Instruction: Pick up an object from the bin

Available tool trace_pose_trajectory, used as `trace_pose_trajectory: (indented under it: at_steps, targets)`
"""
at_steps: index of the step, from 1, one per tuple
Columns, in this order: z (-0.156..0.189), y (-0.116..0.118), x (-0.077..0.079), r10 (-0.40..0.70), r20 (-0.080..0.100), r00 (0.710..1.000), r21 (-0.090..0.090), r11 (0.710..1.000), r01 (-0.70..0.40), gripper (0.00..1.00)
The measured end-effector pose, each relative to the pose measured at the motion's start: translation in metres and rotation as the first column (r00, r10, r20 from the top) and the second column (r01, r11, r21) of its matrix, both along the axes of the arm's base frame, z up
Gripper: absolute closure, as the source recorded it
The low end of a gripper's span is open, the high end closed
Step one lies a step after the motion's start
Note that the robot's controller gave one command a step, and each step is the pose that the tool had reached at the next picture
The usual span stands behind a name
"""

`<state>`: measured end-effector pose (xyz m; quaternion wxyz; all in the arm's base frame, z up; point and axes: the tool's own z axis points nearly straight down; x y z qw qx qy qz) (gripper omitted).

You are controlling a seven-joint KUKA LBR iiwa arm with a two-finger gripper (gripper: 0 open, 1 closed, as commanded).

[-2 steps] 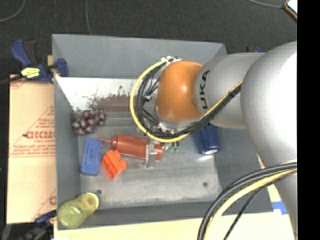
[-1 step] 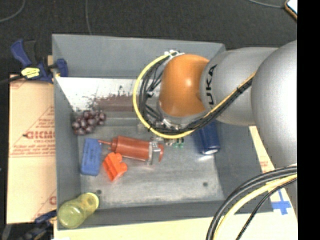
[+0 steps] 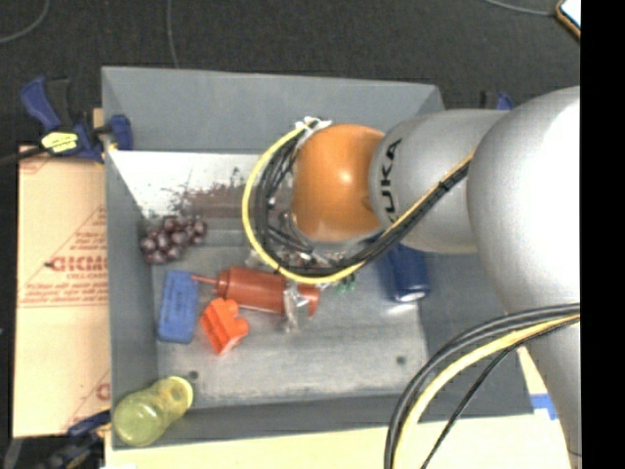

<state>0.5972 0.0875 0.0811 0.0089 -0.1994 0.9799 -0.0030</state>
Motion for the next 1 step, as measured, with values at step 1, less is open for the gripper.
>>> trace_pose_trajectory:
  at_steps: [1]
  targets:
    - [-0.0092,-0.006,0.0096,-0.359,0.013,0.933,0.015,0.933,0.358,0.0]
